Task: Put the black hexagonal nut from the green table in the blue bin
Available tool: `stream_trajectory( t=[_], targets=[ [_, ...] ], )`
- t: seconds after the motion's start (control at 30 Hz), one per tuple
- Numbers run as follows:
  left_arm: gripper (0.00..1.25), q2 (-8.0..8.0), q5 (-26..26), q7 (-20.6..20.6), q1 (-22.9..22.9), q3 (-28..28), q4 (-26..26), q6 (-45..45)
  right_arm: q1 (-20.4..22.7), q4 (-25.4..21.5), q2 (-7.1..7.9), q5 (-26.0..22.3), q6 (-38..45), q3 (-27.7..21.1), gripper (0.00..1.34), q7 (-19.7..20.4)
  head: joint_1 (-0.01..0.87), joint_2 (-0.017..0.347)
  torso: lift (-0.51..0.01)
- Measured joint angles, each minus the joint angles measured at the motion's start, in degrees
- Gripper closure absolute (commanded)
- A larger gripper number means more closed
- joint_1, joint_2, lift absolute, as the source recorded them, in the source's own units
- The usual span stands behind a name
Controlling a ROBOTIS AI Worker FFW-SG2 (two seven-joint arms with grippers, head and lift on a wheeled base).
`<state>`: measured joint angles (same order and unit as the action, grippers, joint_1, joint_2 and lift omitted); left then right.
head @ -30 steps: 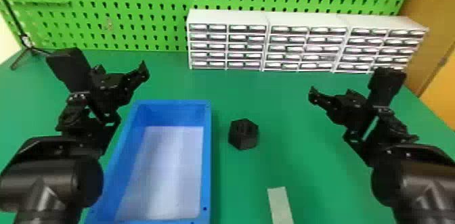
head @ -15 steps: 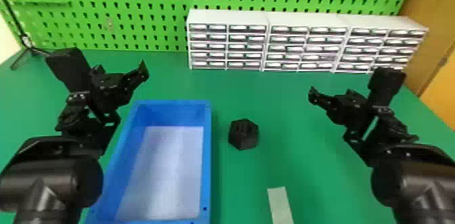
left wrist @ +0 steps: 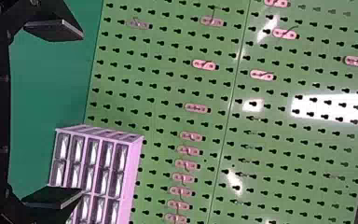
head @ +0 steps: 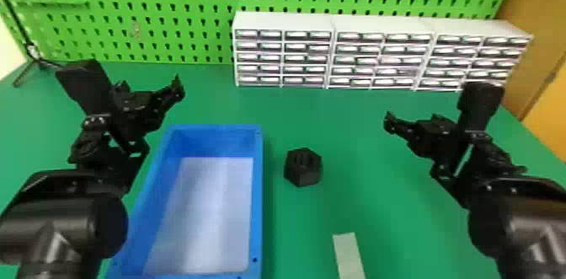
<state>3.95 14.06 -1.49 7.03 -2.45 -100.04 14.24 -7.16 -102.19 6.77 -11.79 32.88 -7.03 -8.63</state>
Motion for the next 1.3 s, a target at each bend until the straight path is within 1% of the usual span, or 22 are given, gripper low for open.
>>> stream_trajectory(
  t=[0.43,0.6,0.87,1.2,1.3],
  targets=[
    [0.11,0.00,0.1,0.0,-0.2,-0.4,-0.1,-0.1,1.6,-6.7,0.58,1.0,13.1,-0.2,0.10,0.0,0.692,0.008,-0.097],
    [0.11,0.00,0.3,0.0,-0.4,-0.5,-0.1,-0.1,1.9,-8.7,0.70,2.2,17.1,0.4,0.10,0.2,0.692,0.008,-0.097],
    [0.11,0.03,0.3,0.0,-0.4,-0.6,-0.1,-0.1,2.2,-12.0,1.05,2.6,24.5,1.5,0.10,1.0,0.692,0.008,-0.097],
    [0.11,0.06,0.4,0.0,-0.4,-0.8,-0.1,-0.1,0.8,-16.0,1.42,4.8,36.2,4.0,0.10,1.0,0.692,0.008,-0.097],
    [0.11,0.06,0.4,-0.1,-0.4,-0.9,-0.1,-0.1,0.4,-16.6,1.55,5.2,38.2,5.2,0.10,1.0,0.692,0.008,-0.097]
  ],
)
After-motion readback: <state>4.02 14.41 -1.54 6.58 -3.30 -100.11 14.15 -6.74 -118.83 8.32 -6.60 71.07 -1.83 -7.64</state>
